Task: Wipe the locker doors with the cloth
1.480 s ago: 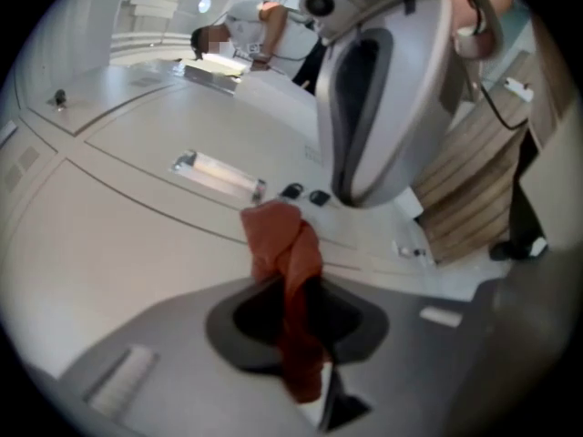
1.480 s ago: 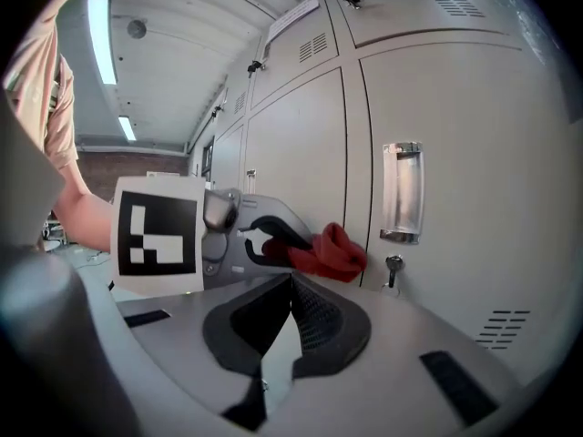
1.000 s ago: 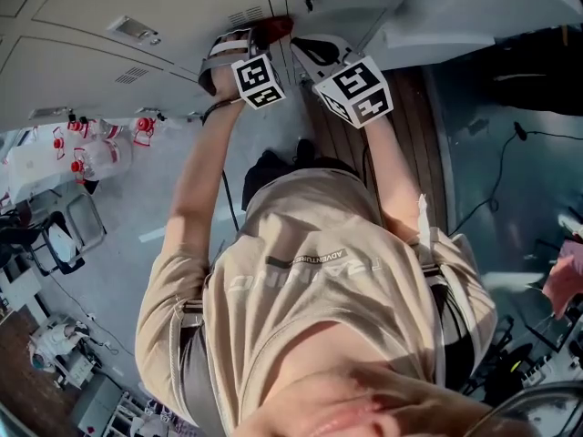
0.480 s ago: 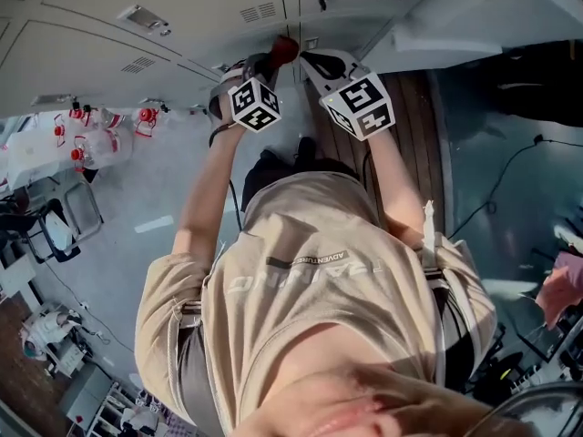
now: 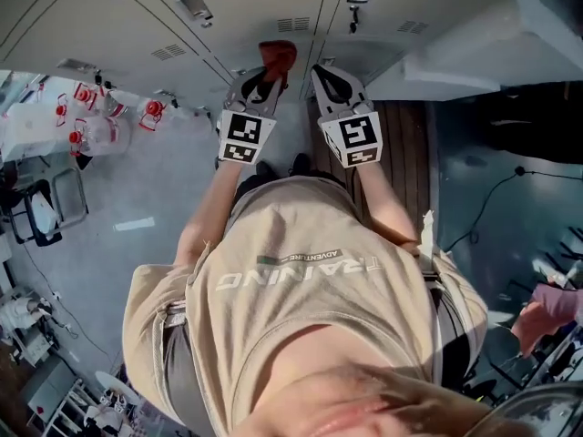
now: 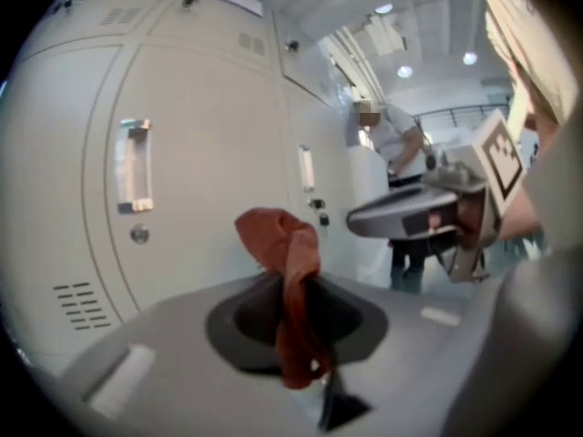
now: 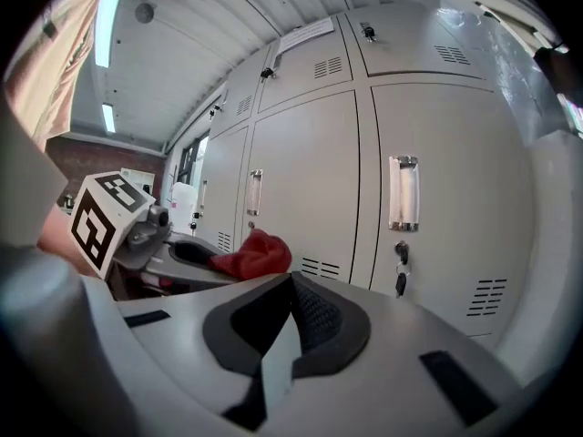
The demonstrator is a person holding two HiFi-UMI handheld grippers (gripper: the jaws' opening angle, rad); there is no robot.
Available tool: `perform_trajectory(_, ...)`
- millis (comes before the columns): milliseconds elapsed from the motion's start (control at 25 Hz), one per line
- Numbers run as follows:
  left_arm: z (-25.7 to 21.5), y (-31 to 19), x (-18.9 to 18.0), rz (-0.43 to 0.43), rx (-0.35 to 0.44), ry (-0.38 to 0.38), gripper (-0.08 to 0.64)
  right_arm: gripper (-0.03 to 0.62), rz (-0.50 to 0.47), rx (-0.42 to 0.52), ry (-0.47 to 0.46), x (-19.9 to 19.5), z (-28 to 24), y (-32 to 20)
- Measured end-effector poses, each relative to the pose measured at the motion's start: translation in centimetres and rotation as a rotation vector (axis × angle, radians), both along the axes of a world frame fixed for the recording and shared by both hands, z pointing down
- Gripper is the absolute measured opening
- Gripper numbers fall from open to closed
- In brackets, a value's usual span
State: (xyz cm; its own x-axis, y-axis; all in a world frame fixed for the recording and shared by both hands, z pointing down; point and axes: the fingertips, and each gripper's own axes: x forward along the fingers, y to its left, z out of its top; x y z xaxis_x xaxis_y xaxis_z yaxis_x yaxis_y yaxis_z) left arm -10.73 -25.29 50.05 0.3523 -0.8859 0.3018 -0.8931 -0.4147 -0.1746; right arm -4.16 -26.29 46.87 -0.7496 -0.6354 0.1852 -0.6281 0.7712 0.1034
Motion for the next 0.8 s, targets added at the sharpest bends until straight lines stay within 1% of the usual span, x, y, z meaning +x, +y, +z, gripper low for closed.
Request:
perform_trajectory(40, -1.0, 0.3, -0.8, -0.022, 0.022, 0.014, 0.066, 0.014, 0.005, 0.005, 0.000, -0.2, -0.4, 0.2)
perform_trajectory(200, -5.1, 1.0, -3.4, -0.086, 0.130, -0.011, 0.066, 0.014, -0.026, 0.046, -0.014, -1.8, -2.7, 0.6)
perform_trajectory(280, -7.2, 1.3, -4.0, -0.103, 0.177, 0.021, 0.066, 0.014, -0.063, 0.026, -0.046, -2.6, -3.9, 0.7)
perform_trajectory(360, -9.5, 1.9, -4.6, -0.107, 0.224, 0.066, 0.066, 0.014, -0.088, -0.001, -0.103, -3.3, -5.4, 1.0)
perform_trajectory(440, -11.9, 2.9, -5.4, -0.111, 0.270, 0.105, 0.066, 0.014, -0.094, 0.026, -0.126, -4.1, -7.2, 1.9)
perform_trajectory(520, -13.9, 4.0, -6.2, -0.122, 0.307, 0.140, 0.066, 0.014, -0.097, 0.070, -0.122, -4.7, -8.8, 2.8)
perform_trajectory(560, -14.6, 4.5, -6.5, -0.128, 0.321, 0.148, 0.066, 0.014, -0.100, 0.086, -0.119, -4.9, -9.5, 3.1)
perform_trajectory(640, -14.9, 5.0, -7.0, -0.140, 0.335, 0.134, 0.066, 0.014, -0.109, 0.098, -0.120, -5.2, -10.4, 3.4)
perform_trajectory(800, -13.7, 5.7, -8.9, -0.164, 0.305, 0.119, 0.066, 0.014, -0.114, 0.078, -0.121, -6.4, -9.7, 3.6)
